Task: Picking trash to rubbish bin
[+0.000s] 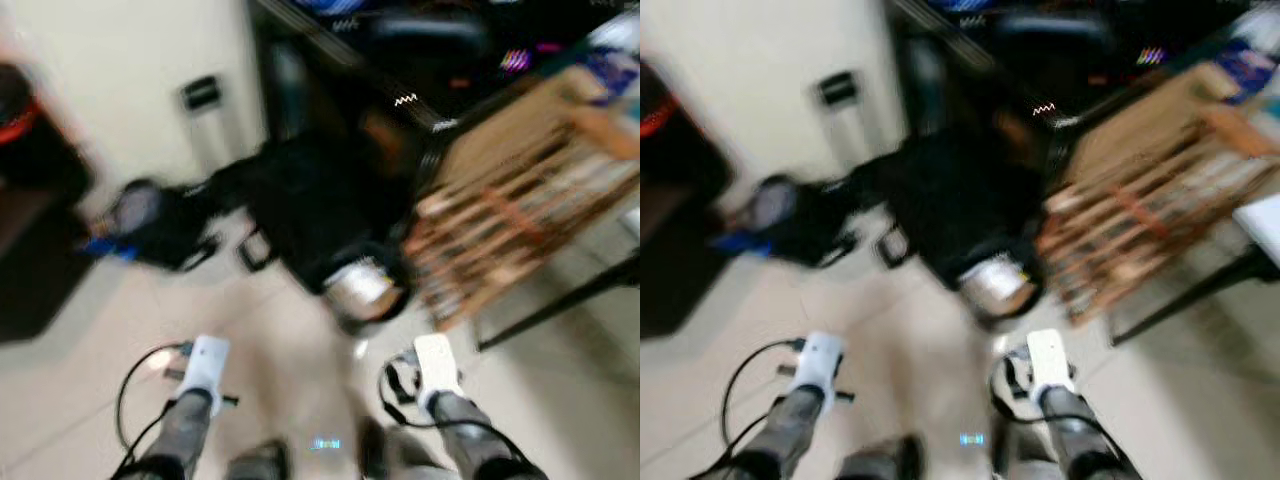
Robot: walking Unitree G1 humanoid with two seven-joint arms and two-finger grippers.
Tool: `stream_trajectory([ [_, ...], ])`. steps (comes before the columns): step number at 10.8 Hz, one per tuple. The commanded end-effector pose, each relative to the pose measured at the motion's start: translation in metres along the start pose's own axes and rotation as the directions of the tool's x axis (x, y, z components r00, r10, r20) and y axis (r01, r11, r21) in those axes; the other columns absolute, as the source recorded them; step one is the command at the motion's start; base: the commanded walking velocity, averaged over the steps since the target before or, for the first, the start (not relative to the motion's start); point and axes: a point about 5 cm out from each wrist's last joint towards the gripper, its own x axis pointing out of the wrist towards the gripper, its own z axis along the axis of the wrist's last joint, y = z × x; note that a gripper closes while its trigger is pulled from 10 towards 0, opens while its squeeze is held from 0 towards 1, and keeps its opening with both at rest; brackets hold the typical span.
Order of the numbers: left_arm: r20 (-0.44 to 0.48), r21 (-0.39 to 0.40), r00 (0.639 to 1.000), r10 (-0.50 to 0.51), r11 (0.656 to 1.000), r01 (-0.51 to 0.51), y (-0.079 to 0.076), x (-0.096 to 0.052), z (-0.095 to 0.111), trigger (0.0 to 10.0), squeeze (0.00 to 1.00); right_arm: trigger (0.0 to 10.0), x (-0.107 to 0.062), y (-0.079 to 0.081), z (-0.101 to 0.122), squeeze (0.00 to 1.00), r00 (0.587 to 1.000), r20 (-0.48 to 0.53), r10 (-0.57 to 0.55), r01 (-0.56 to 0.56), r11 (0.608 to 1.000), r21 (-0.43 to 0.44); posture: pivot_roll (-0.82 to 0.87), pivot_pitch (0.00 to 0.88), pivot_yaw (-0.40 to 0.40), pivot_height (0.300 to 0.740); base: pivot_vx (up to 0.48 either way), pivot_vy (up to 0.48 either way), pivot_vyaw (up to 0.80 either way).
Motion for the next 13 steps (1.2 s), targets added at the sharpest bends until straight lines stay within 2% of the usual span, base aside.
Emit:
stream_trajectory([
  [1, -0.032, 0.003, 0.999, -0.010, 1.000, 0.010, -0.0030, -0.0035, -0.0099, 10.0, 0.00, 10.0, -0.0021, 0.0005, -0.0083, 0.00, 0.999, -0.037, 0.001, -0.001, 1.000, 0.000, 0.01, 0.259, 0.023, 0.740, 0.480, 0.000, 0.00],
  [6, -0.016, 0.003, 1.000, -0.027, 1.000, 0.027, -0.0032, -0.0026, -0.0065, 10.0, 0.00, 10.0, -0.0015, 0.0029, -0.0089, 0.00, 0.999, -0.049, 0.008, -0.008, 1.000, 0.008, 0.01, 0.248, 0.029, 0.740, 0.458, 0.000, 0.00],
  [10, -0.018, -0.013, 0.999, -0.045, 0.999, 0.045, -0.0054, -0.0027, -0.0068, 10.0, 0.00, 10.0, -0.0017, 0.0031, -0.0099, 0.00, 0.998, -0.057, 0.010, -0.010, 1.000, 0.002, 0.02, 0.258, 0.026, 0.740, 0.000, 0.000, -0.79],
  [13, -0.029, -0.015, 0.998, -0.056, 0.998, 0.055, -0.0068, -0.0042, -0.0106, 10.0, 0.00, 10.0, -0.0020, 0.0026, -0.0103, 0.00, 0.998, -0.057, 0.008, -0.008, 1.000, 0.001, 0.02, 0.262, 0.025, 0.740, 0.000, 0.000, 0.00],
])
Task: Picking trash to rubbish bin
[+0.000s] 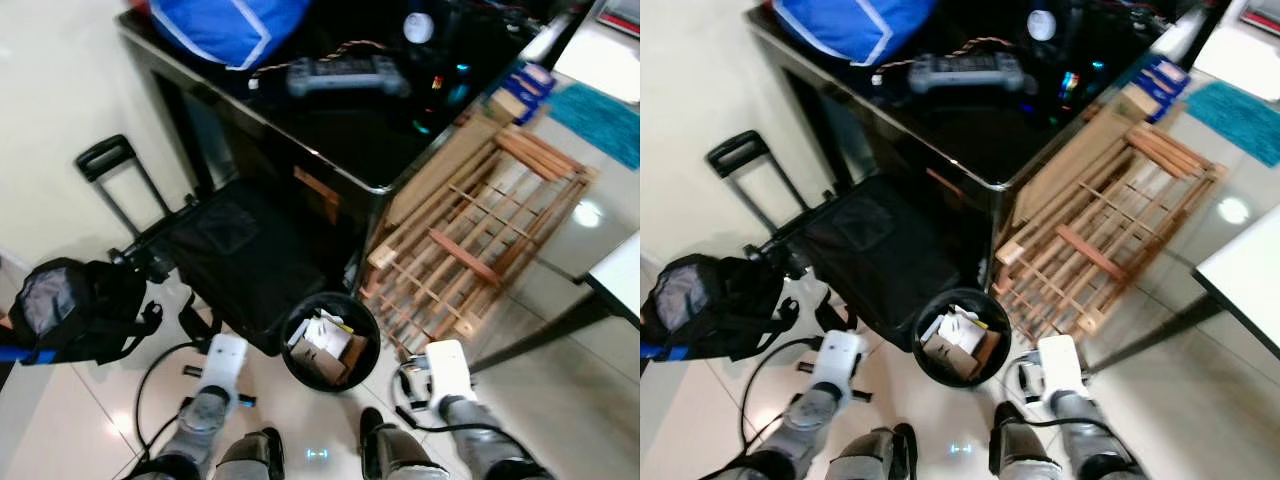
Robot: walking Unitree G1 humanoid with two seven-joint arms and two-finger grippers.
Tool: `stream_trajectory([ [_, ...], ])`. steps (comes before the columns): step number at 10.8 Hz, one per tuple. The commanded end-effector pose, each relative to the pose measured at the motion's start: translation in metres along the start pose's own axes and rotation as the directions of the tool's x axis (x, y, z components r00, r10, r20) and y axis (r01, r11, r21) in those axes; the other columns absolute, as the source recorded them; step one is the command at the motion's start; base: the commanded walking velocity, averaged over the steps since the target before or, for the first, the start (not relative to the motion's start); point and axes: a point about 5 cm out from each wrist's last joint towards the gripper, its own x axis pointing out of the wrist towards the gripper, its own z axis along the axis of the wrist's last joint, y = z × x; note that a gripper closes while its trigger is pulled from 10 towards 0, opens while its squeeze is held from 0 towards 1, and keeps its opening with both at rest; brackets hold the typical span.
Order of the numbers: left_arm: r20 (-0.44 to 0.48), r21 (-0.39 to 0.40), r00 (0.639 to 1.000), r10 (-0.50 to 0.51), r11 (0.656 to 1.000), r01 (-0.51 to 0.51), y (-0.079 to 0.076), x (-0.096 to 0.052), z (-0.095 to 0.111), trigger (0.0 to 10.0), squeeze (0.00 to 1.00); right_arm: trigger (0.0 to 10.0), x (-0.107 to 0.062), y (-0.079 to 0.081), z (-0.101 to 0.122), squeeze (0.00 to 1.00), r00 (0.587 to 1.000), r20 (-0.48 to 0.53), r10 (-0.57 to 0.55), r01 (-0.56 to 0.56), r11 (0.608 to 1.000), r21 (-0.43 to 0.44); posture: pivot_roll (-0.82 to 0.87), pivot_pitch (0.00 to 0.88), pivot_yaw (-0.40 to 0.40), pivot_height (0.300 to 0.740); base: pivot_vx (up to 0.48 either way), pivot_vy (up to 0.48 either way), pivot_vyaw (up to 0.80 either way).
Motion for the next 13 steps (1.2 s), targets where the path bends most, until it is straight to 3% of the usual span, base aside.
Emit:
stream_trajectory([
  [1, -0.038, -0.003, 0.999, -0.005, 1.000, 0.005, -0.0005, -0.0033, -0.0102, 10.0, 0.00, 10.0, -0.0017, -0.0003, -0.0062, 0.00, 1.000, -0.026, 0.002, -0.002, 1.000, 0.002, 0.02, 0.263, 0.024, 0.740, 0.000, 0.000, 0.00],
  [11, -0.060, -0.007, 0.998, 0.005, 1.000, -0.005, 0.0000, -0.0042, -0.0140, 10.0, 0.00, 10.0, -0.0020, -0.0006, -0.0079, 0.00, 0.999, -0.040, 0.009, -0.009, 1.000, 0.000, 0.02, 0.268, 0.018, 0.740, 0.025, 0.000, -0.75],
  [13, -0.048, -0.015, 0.999, -0.009, 1.000, 0.008, -0.0018, -0.0044, -0.0132, 10.0, 0.00, 10.0, -0.0019, -0.0002, -0.0072, 0.00, 0.999, -0.032, 0.008, -0.008, 1.000, -0.001, 0.02, 0.268, 0.019, 0.740, 0.000, 0.000, 0.00],
])
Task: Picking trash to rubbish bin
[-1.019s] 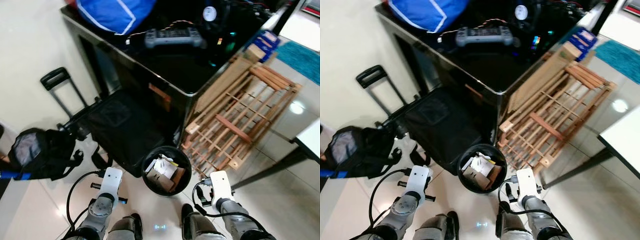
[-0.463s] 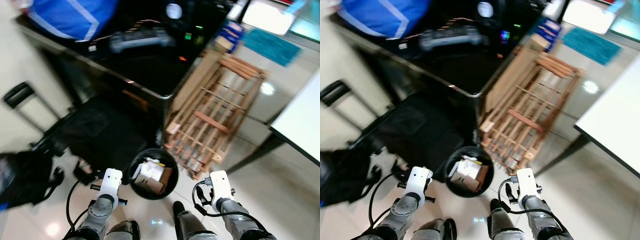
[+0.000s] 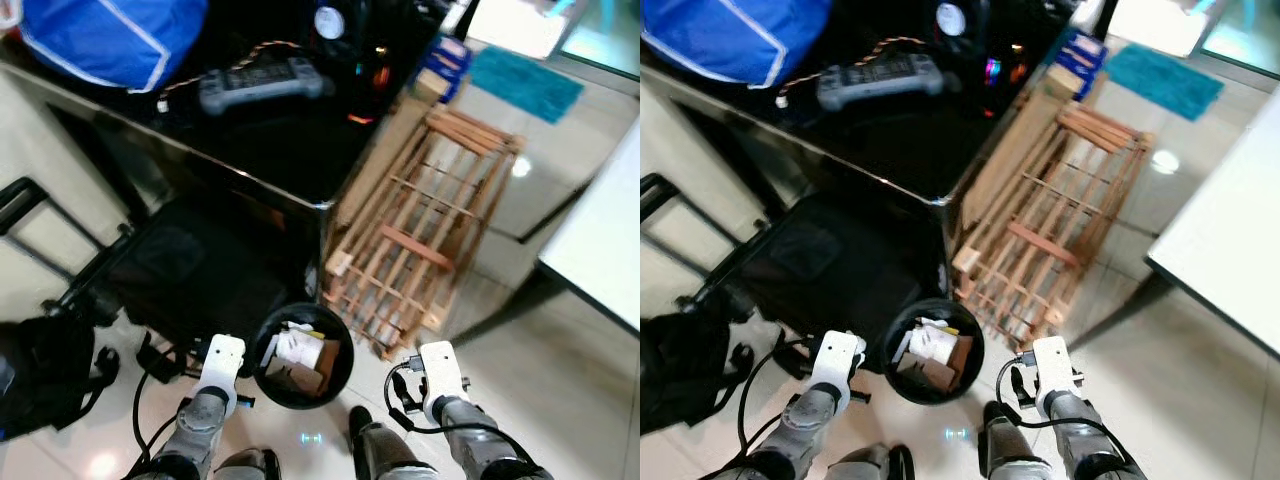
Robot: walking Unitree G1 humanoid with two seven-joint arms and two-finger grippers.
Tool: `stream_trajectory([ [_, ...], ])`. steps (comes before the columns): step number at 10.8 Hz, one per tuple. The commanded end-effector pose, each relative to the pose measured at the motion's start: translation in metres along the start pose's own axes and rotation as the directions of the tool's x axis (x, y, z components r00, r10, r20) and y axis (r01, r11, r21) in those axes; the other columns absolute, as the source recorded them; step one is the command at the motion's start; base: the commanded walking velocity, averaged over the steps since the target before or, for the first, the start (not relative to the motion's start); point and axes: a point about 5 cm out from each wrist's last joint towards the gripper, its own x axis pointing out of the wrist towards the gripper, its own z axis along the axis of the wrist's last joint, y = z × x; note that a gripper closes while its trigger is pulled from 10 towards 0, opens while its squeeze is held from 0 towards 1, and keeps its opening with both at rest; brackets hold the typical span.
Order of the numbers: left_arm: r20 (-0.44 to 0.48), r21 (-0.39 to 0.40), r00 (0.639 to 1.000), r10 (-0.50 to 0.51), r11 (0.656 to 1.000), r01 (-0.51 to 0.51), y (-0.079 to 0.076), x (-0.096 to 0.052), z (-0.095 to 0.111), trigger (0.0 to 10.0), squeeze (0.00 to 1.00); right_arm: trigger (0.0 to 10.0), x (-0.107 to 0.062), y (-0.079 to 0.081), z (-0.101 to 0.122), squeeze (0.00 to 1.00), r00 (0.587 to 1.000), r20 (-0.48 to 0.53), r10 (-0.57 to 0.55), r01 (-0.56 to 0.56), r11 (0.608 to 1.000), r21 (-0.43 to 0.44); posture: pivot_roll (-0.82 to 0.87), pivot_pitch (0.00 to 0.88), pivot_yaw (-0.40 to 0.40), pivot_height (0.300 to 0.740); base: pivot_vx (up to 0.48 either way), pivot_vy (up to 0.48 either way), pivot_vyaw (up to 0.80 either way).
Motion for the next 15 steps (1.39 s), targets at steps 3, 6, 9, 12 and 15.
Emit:
stream_trajectory([
  [3, -0.040, -0.011, 0.999, -0.011, 1.000, 0.010, 0.0002, -0.0044, -0.0127, 10.0, 0.00, 10.0, -0.0024, 0.0016, -0.0082, 0.00, 1.000, -0.022, 0.004, -0.004, 1.000, 0.006, 0.02, 0.265, 0.023, 0.740, 0.000, 0.000, 0.00],
  [6, -0.053, 0.022, 0.999, -0.011, 1.000, 0.013, -0.0001, -0.0044, -0.0138, 10.0, 0.00, 10.0, -0.0025, 0.0019, -0.0092, 0.00, 1.000, -0.028, 0.005, -0.005, 1.000, 0.006, 0.02, 0.261, 0.024, 0.740, 0.194, 0.000, 0.00],
  [9, -0.056, 0.027, 0.998, -0.013, 1.000, 0.015, -0.0003, -0.0042, -0.0138, 10.0, 0.00, 10.0, -0.0020, 0.0033, -0.0080, 0.00, 1.000, -0.025, 0.014, -0.013, 1.000, 0.008, 0.02, 0.257, 0.025, 0.740, 0.317, 0.000, -0.74],
  [12, -0.046, 0.019, 0.999, -0.014, 1.000, 0.015, -0.0001, -0.0042, -0.0130, 10.0, 0.00, 10.0, -0.0020, 0.0045, -0.0085, 0.00, 0.999, -0.027, 0.017, -0.016, 1.000, 0.006, 0.02, 0.260, 0.024, 0.740, 0.223, 0.000, 0.00],
  [15, -0.035, 0.017, 0.999, -0.030, 0.999, 0.030, -0.0020, -0.0047, -0.0126, 10.0, 0.00, 10.0, -0.0022, 0.0046, -0.0090, 0.00, 1.000, -0.027, 0.016, -0.015, 1.000, 0.007, 0.02, 0.267, 0.024, 0.740, 0.000, 0.000, 0.00],
])
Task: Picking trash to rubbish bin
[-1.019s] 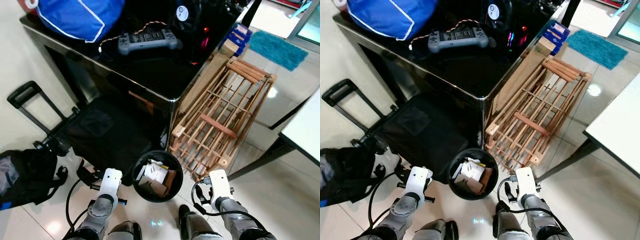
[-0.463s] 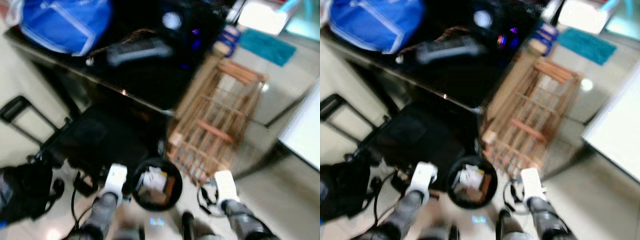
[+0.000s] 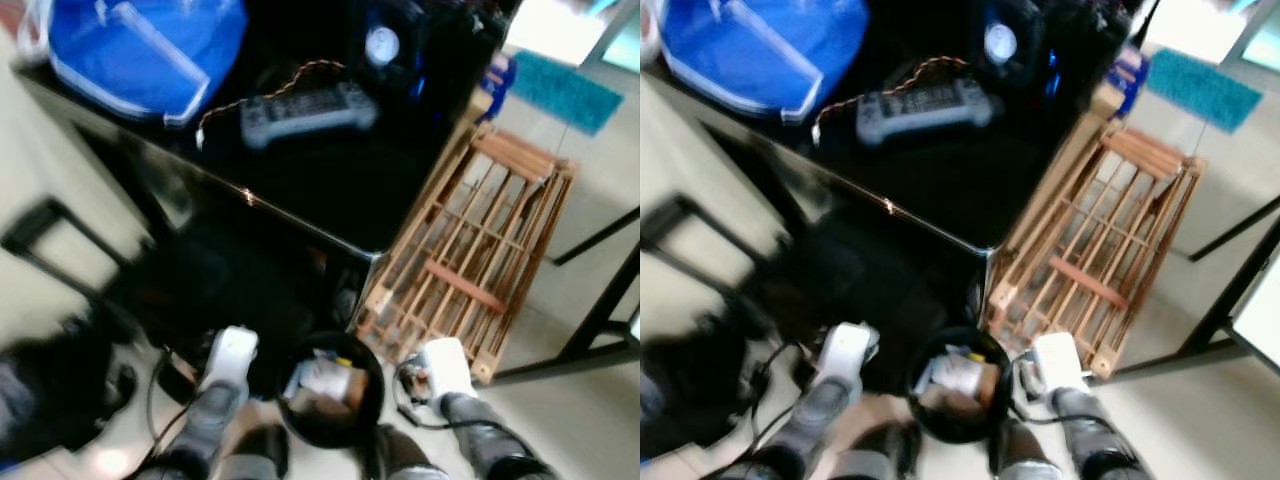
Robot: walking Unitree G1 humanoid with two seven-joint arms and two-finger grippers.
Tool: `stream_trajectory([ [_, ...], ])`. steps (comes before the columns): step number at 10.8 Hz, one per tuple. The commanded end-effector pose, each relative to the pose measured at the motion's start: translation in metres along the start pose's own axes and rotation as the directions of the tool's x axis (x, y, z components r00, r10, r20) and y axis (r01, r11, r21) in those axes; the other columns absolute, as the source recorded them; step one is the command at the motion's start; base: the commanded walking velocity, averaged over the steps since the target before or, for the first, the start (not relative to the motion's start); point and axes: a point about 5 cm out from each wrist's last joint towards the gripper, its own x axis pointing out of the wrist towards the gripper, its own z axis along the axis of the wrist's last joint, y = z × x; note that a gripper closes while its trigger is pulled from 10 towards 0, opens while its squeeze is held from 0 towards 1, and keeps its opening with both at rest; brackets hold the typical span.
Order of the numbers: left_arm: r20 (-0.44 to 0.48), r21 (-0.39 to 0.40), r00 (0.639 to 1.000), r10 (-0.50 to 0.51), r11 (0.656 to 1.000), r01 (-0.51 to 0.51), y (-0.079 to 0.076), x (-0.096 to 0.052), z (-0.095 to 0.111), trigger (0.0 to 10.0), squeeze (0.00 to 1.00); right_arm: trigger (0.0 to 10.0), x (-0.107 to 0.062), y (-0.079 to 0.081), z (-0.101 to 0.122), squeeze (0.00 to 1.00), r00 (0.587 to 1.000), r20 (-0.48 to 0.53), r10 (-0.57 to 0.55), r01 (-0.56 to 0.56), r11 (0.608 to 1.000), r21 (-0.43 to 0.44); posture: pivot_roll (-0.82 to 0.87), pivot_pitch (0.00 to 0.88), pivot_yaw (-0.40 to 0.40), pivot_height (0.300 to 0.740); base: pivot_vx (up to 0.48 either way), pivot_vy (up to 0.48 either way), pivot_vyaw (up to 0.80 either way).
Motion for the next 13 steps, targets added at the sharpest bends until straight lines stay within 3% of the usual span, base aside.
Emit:
stream_trajectory([
  [1, -0.080, 0.003, 0.997, 0.008, 1.000, -0.007, 0.005, -0.010, -0.025, 10.0, 0.00, 10.0, -0.002, 0.009, -0.011, 0.00, 0.999, -0.034, 0.019, -0.019, 1.000, 0.019, 0.02, 0.267, 0.024, 0.740, 0.000, 0.000, 0.00],
  [6, -0.124, 0.015, 0.992, -0.027, 0.999, 0.029, 0.001, -0.011, -0.031, 10.0, 0.00, 10.0, -0.003, 0.008, -0.016, 0.00, 0.997, -0.068, 0.024, -0.025, 1.000, -0.017, 0.02, 0.277, 0.019, 0.740, 0.000, 0.000, 0.00],
  [7, -0.126, 0.017, 0.989, -0.072, 0.997, 0.074, -0.008, -0.009, -0.028, 10.0, 0.00, 10.0, -0.004, 0.004, -0.018, 0.00, 0.996, -0.090, 0.019, -0.025, 0.997, -0.069, 0.01, 0.291, 0.011, 0.740, 0.000, 0.000, 0.00],
  [8, -0.115, 0.027, 0.987, -0.115, 0.993, 0.118, -0.018, -0.007, -0.022, 10.0, 0.00, 10.0, -0.005, 0.000, -0.017, 0.00, 0.996, -0.082, 0.033, -0.037, 0.998, -0.056, 0.00, 0.305, 0.005, 0.740, 0.000, 0.000, 0.00],
  [12, -0.084, 0.083, 0.946, -0.312, 0.944, 0.319, -0.057, -0.004, -0.004, 10.0, 0.00, 10.0, -0.006, 0.013, -0.014, 0.00, 0.974, -0.061, 0.217, -0.220, 0.974, -0.060, -0.06, 0.363, -0.011, 0.740, 0.000, 0.000, 0.00],
  [13, -0.087, 0.098, 0.942, -0.323, 0.939, 0.331, -0.060, -0.004, -0.004, 10.0, 0.00, 10.0, -0.007, 0.016, -0.014, 0.00, 0.969, -0.056, 0.242, -0.246, 0.967, -0.069, -0.07, 0.370, -0.011, 0.740, 0.000, 0.000, 0.00],
])
